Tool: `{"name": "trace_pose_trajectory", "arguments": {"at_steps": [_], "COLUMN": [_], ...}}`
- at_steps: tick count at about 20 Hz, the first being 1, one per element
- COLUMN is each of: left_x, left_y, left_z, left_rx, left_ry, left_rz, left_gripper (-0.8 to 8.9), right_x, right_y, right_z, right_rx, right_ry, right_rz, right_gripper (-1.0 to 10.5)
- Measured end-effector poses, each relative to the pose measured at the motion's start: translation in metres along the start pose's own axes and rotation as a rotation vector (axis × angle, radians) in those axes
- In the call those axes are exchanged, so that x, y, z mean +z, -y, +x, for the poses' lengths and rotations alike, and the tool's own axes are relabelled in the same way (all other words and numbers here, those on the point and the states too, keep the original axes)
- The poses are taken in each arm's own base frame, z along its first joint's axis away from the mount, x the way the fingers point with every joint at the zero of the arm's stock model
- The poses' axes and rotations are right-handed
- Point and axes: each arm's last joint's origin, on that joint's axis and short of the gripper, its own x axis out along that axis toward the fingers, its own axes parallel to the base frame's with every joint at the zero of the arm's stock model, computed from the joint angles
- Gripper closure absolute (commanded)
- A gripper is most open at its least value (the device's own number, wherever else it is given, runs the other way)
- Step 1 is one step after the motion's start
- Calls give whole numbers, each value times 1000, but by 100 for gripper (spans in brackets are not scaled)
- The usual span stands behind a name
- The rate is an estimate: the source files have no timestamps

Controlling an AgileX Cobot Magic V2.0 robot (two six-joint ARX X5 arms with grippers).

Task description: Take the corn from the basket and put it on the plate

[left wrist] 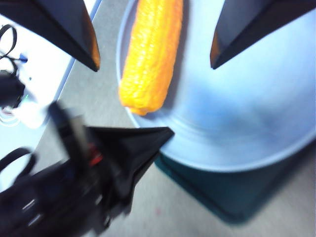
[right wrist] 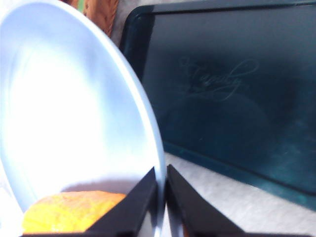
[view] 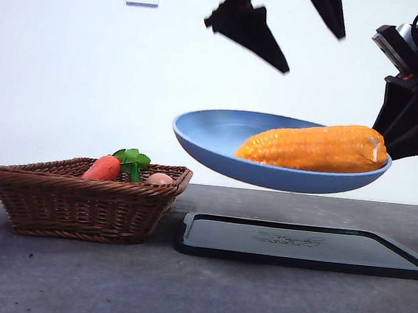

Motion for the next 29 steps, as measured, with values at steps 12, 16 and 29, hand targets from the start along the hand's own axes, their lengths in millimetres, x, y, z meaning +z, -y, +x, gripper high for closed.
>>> {"name": "trace_pose_trajectory", "arguments": {"at_steps": [12, 16, 29], "left_x": [21, 18, 16], "left_y": [1, 1, 1], "left_z": [-71, -71, -71], "left_rx": [38, 38, 37], "left_ry": [101, 67, 52], "left_rz": [0, -12, -18], "left_gripper": [449, 449, 449], "right_x": [30, 42, 47], "right_y": [41, 67, 86], "right_z": [12, 32, 54], "right_rx": [-85, -107, -108], "right_ry": [63, 27, -23], "right_rz": [82, 140, 182], "right_gripper": [945, 945, 860]}}
